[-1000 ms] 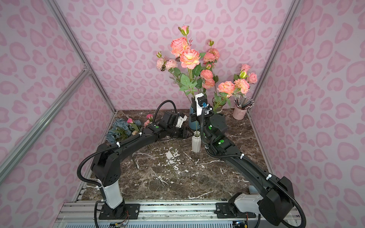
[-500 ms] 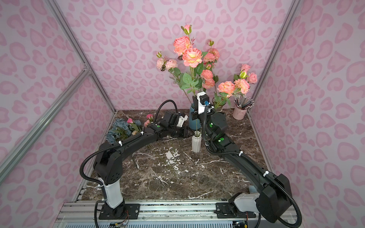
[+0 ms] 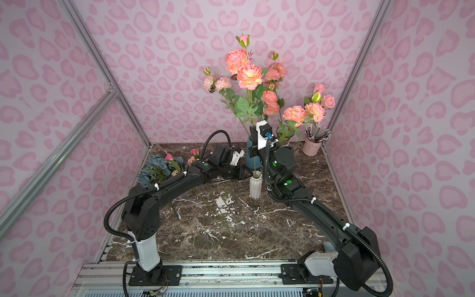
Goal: Place the pink flowers into the vase
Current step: Place the flower in the vase.
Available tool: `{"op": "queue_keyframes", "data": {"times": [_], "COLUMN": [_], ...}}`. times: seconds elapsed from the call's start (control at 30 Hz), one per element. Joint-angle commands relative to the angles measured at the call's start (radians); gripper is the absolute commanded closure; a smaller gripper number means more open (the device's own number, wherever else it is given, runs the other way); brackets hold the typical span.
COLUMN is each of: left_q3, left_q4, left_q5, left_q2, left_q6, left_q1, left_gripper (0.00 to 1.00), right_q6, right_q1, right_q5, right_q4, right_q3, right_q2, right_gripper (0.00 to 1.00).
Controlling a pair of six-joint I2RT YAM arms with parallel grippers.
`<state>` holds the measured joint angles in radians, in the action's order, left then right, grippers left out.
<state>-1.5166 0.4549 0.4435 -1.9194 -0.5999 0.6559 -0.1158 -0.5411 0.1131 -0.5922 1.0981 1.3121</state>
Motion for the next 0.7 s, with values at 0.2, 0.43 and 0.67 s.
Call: {"op": "queue_keyframes", "data": {"times": [0.2, 0.43, 0.67], "left_q3": [-0.001, 0.0, 0.004], "left_q4": [-0.003, -0.004, -0.003], "left_q5": [-0.02, -0.021, -0.023], "left_q2": [-0.004, -0.006, -0.006], "left_q6": [0.025, 0.025, 0.025], "left_q1": [-0.001, 0.0, 0.0], "left_gripper": [0.5, 0.5, 0.5], "right_q6": [0.034, 0.03, 0.034], "right_q1": [-0.002, -0.007, -0.01], "right_q5": [0.005, 0.019, 0.036], "right_q4": [-0.046, -0.02, -0.001], "right_q3": [-0.068, -0.104, -0.138], "right_q2": [-0.007, -0.003, 0.013], "right_gripper": [1.0, 1.0, 1.0]}}
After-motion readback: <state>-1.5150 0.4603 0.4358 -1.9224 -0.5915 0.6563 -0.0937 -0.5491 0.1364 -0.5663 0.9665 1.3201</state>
